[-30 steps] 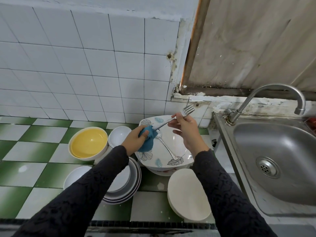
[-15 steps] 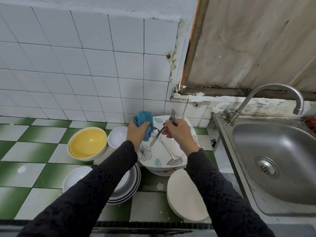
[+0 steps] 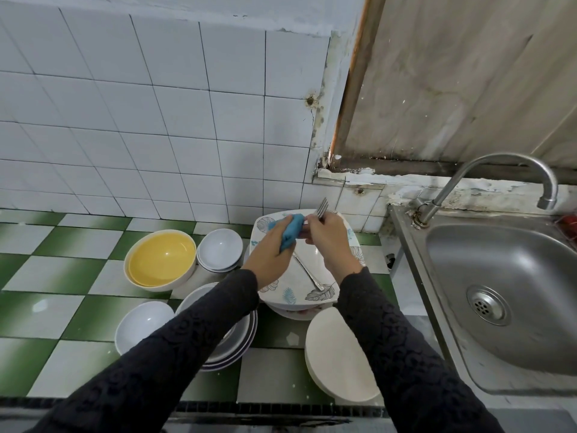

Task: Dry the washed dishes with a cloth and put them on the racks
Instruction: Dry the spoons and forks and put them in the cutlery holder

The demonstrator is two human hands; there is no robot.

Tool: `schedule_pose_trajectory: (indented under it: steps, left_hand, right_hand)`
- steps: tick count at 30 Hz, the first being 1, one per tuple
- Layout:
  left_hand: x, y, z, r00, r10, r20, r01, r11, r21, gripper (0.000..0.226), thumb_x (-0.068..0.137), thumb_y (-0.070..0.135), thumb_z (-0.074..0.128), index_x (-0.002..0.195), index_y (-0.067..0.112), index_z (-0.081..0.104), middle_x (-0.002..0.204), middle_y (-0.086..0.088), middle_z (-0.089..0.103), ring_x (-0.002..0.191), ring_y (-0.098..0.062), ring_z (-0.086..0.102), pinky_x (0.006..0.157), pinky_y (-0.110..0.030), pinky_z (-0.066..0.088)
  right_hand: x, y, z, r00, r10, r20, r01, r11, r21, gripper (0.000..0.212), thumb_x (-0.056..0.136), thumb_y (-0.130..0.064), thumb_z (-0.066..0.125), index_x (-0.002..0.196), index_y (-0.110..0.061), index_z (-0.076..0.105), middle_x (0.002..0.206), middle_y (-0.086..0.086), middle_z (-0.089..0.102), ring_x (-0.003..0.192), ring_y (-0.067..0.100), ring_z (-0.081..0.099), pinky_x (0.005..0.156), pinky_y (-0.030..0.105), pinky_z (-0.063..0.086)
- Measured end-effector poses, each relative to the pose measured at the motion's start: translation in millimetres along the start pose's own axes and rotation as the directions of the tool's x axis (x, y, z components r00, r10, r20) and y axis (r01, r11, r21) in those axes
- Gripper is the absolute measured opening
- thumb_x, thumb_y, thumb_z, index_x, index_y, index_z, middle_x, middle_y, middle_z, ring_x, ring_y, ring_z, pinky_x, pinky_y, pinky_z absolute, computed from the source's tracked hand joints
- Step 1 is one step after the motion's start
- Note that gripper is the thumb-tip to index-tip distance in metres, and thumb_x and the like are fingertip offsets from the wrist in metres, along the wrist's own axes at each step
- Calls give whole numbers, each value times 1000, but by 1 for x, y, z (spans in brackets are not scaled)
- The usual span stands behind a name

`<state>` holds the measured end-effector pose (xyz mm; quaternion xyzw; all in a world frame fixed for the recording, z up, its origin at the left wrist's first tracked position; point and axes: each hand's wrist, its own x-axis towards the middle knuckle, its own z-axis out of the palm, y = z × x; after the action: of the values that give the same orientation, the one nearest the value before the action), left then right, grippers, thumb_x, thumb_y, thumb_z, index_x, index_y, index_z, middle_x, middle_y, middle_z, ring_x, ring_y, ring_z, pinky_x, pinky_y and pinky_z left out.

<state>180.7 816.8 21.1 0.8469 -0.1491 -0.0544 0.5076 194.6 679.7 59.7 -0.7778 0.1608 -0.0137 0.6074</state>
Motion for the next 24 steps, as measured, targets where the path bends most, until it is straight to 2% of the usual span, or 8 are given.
schedule_pose_trajectory:
  steps: [3,8,12,16,18,20,22,24]
  left_hand:
    - [2,1,-2,999,31,8,-31,1000,-5,59,100,19,50,154,24,26,147,-4,43,130,-17,45,112,-40,39]
    - [-4,-11,-6,1000,1,20,0,999,-45,31,101,16,49,131,25,44,118,5,55,108,-12,55,98,-38,50]
    - [-12,-19,-10,997,-60,49,66,991,-120,28,103,13,45,127,25,42,107,9,53,91,-5,52,81,-20,47]
    - [-11,-29,-16,971,-236,-26,224,945,-239,32,103,23,47,132,11,44,94,2,56,79,-12,54,78,-35,55]
    - [-8,-26,-18,930,-359,-74,310,878,-365,36,103,29,47,132,9,44,96,-2,59,80,-12,57,70,-27,53]
    - [-3,-22,-21,907,-418,-44,328,770,-547,34,103,29,46,132,11,46,111,-11,62,92,-19,62,76,-29,54]
    - [1,-12,-27,899,-437,23,296,568,-768,31,104,25,46,129,7,50,116,-15,63,94,-22,65,73,-31,57]
    - [4,-2,-31,897,-439,52,256,420,-871,25,104,22,46,122,8,56,110,-12,68,93,-23,67,73,-33,58]
  right_hand:
    - [0,2,2,999,-29,19,29,1000,-6,19,101,-19,53,91,-7,64,93,16,73,87,31,72,74,38,61]
    - [5,-14,-13,990,-133,48,128,987,101,14,103,-12,53,96,-10,65,72,6,66,57,7,65,59,19,52]
    - [9,-20,-22,989,-134,54,123,978,170,18,107,-16,48,92,-17,59,86,10,70,68,12,67,70,29,54]
    - [10,-23,-30,994,-100,39,80,932,353,18,110,-24,38,97,-18,49,76,2,68,81,21,69,81,39,54]
    - [9,-18,-26,990,-128,57,100,932,349,14,110,-21,36,104,-16,47,76,2,58,74,19,63,79,39,56]
    - [5,-10,-20,982,-135,135,99,965,243,15,110,-15,34,120,-12,44,98,1,51,75,14,54,76,29,58]
    - [2,0,-8,964,-140,225,133,990,48,29,109,-15,32,137,-12,37,120,-8,42,88,10,50,73,18,52]
    - [2,10,4,929,-267,256,302,948,-105,47,106,-18,31,153,-20,29,114,-7,47,91,5,44,79,15,43]
